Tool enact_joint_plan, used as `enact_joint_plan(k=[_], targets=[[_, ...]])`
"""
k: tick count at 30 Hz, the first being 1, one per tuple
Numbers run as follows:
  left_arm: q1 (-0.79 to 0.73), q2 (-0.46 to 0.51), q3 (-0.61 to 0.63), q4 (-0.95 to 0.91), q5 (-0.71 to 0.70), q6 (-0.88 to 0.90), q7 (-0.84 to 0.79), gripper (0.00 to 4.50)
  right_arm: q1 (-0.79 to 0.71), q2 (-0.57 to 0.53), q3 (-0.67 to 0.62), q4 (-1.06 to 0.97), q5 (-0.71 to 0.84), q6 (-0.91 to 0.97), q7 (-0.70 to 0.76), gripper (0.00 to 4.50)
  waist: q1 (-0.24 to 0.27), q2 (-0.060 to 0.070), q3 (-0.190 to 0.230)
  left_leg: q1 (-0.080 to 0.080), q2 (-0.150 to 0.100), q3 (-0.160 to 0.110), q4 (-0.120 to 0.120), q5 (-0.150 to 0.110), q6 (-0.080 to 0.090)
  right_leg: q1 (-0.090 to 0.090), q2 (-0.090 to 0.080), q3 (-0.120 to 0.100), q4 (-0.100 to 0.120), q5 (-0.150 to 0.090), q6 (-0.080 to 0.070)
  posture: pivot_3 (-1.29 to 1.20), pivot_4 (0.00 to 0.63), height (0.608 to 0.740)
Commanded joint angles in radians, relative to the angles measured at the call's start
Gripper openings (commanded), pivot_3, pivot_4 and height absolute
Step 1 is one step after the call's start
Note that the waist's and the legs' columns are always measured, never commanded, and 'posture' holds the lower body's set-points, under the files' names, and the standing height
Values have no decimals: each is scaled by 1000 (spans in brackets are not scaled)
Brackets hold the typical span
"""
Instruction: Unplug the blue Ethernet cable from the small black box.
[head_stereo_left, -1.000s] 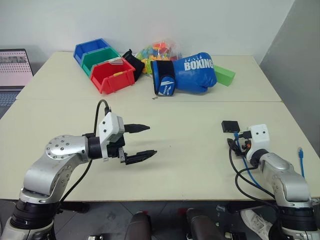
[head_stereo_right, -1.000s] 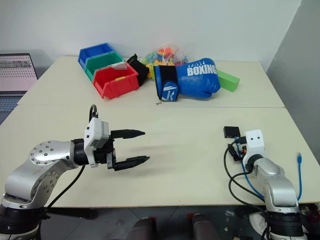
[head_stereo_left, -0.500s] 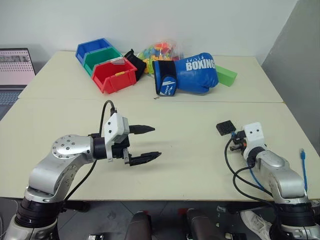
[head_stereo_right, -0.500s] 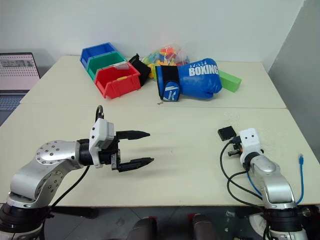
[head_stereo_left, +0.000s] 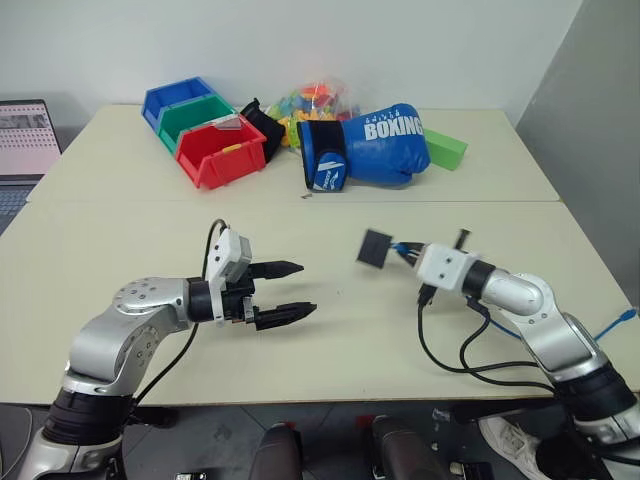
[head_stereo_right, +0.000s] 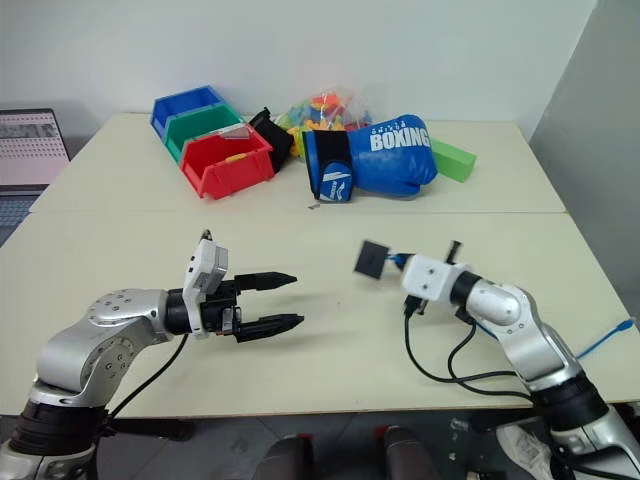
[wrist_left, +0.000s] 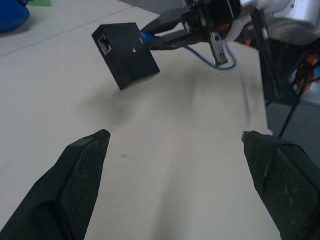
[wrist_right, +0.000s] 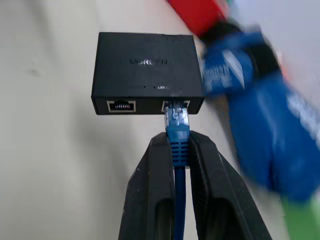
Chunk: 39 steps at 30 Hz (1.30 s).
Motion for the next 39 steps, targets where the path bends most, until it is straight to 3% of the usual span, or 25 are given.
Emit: enact_joint_plan(k=[1,9,21,39], targets=[[-54,-7,65,-7,-119,101,20,4500,-85,-2,19,44,-29,-207,47,134,3,0,0,0,0,0,0,0,0,0,0,0,0,0,0,0,150,740],[-63,-23,88,-28,-199,197,79,4500,-203,42,26,100,-30,-330,93,133,5,0,0,0,0,0,0,0,0,0,-1,0,1,3,-4,0,150,740],[-85,-77,82,-23,-219,221,156,4500,-204,102,16,62,-21,-301,115,131,10,0,0,1,0,-1,1,0,0,0,-1,1,1,3,-5,0,150,740],[-89,-69,76,11,-216,231,129,828,-180,116,19,40,-51,-291,111,131,12,0,0,0,0,-1,1,0,0,0,-1,1,1,3,-5,0,150,740]])
